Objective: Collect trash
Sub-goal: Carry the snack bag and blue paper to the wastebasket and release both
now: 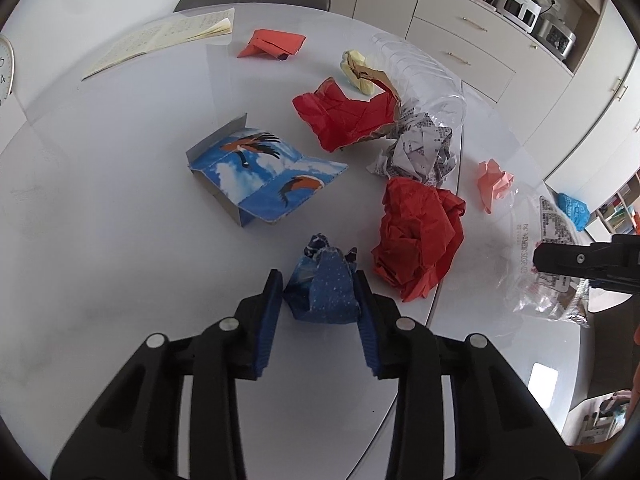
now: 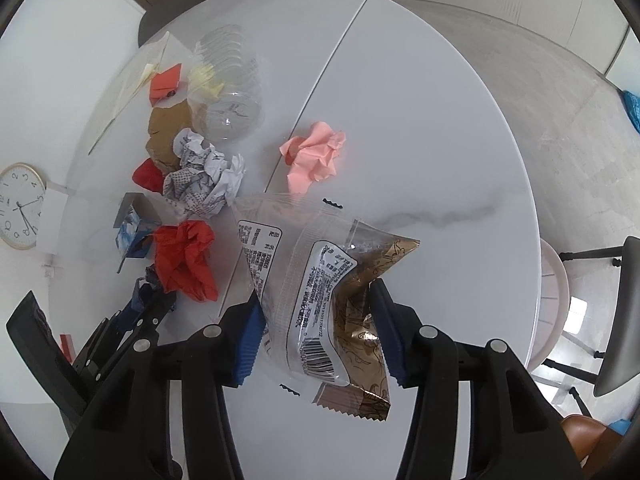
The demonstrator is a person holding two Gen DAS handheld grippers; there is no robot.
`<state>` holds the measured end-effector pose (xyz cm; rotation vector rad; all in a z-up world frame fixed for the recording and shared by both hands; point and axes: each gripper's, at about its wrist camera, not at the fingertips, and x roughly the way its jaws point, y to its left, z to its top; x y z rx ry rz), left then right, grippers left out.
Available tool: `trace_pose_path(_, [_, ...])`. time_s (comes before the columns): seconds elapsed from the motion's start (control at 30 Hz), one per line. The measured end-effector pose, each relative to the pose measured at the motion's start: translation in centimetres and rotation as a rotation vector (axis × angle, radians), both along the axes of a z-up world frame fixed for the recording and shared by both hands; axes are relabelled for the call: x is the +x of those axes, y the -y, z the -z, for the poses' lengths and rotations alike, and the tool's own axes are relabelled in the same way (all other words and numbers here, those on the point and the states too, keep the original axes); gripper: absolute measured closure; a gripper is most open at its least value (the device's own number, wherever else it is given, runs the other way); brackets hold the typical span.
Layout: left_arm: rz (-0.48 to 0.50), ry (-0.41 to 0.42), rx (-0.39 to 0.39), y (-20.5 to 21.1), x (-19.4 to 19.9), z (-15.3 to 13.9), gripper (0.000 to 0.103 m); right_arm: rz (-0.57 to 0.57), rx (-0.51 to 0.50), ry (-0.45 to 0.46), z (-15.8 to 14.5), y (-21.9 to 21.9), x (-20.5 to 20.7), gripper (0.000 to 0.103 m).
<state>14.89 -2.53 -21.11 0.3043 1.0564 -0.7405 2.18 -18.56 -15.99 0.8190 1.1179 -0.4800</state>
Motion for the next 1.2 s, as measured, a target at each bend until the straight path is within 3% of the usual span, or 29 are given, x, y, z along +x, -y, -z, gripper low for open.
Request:
trace_pose_path(0.27, [-0.086,0.004,-0.023,-2.1,-1.1,-2.5,0.069,-0.054,-0.035,0.053,-2.6,1.3,-2.2,0.051])
trace_pose_path(0.43, [-0.140,0.015,-0.037,-3.8,-4.0,-5.9,0.069,-0.102,-0.087,0.065,-4.4,3.0,-6.5,0.051])
trace_pose_path(0.57, [-0.156,0.001,-0.034,-3.7,-7.8,-8.5,0.069,-0.139,-0.150,0.022,-4.5,5.1,-11.5,0.051])
trace_pose_path(0.77, [-0.153,-0.051,-0.030,-0.2,-13.7,-10.2,0.068,-0.200,-0.127,-0.076,0.8,8.7,-16.6,0.051])
trace_pose_path(0.93, [-0.114,-0.067,-0.015,4.4,-18.4,-10.3,0.068,-0.293,-0.056,-0.123,6.9,10.0,-17.0,0.047])
trace_pose_path(1.07, [-0.064,-0.073,0.006,7.8,-21.4,-10.0,0.068,-0.356,-0.075,-0.148,9.5,10.6,-17.1,0.026])
trace_pose_path(1.2, [-0.023,-0.078,0.030,11.3,-24.1,-9.3,0.068,-0.365,-0.074,-0.138,9.4,12.3,-18.4,0.012])
